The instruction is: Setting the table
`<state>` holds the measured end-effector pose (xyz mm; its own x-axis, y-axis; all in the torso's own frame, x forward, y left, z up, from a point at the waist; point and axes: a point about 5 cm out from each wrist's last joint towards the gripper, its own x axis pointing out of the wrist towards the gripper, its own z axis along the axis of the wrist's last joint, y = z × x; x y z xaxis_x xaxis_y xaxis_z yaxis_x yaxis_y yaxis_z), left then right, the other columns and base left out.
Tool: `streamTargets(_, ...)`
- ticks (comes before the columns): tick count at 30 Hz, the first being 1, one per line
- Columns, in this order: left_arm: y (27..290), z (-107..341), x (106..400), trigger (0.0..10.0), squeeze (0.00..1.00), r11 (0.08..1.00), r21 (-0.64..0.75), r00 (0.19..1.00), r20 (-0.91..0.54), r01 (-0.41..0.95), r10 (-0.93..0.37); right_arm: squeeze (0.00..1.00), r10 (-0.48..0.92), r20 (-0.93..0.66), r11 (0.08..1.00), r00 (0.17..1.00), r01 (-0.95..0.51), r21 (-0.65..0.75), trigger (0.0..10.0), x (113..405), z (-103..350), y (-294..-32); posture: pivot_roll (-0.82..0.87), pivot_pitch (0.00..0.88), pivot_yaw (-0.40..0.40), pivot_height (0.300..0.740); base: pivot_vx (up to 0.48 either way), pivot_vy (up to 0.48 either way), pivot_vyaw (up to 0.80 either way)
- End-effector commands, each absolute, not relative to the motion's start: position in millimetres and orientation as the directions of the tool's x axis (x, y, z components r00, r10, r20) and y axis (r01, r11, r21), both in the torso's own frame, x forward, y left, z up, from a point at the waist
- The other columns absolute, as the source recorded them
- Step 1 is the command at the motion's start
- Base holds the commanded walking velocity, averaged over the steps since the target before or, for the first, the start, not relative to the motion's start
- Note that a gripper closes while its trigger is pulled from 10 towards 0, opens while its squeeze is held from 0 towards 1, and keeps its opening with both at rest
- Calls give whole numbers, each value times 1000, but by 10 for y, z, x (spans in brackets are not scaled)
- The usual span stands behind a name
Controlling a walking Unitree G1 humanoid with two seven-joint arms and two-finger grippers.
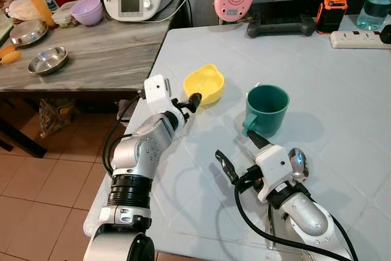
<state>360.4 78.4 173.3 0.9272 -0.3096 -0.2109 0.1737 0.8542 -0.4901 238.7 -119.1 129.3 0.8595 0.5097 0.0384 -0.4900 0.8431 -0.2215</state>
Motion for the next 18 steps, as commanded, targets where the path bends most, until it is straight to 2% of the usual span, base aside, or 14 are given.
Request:
streamTargets(1,874,1653,3618,10000,1000,865,-487,928,-257,118,-271,0,527,46,834,849,-506,-218,10000,2375,1299,-1137,-233,119,170,740,0,0,0)
streamTargets(4,861,1612,3601,10000,1000,857,-504,927,-259,110,-272,0,528,49,834,848,-506,-222,10000,2390,1304,-1132,-230,117,169,740,0,0,0)
streamTargets(10,1030,1811,3605,10000,969,867,-476,971,-97,149,-220,0,528,64,833,847,-502,-233,10000,2425,1336,-1135,-228,112,170,740,0,0,0)
streamTargets(12,1186,1842,3550,10000,973,905,-390,980,-29,171,-197,0,531,68,831,845,-504,-236,10000,2439,1345,-1127,-223,108,162,740,0,0,0)
streamTargets(13,1186,1842,3550,10000,973,905,-390,980,-29,171,-197,0,531,68,831,845,-504,-236,10000,2439,1345,-1127,-223,108,162,740,0,0,0)
streamTargets(14,1288,1813,3495,10000,973,934,-317,984,-8,167,-178,0,533,72,830,843,-505,-236,10000,2452,1354,-1115,-223,108,162,740,0,0,0)
streamTargets(18,1376,1707,3413,10000,965,950,-270,985,-26,155,-169,0,537,76,828,840,-508,-236,10000,2475,1358,-1109,-208,101,151,740,0,0,0)
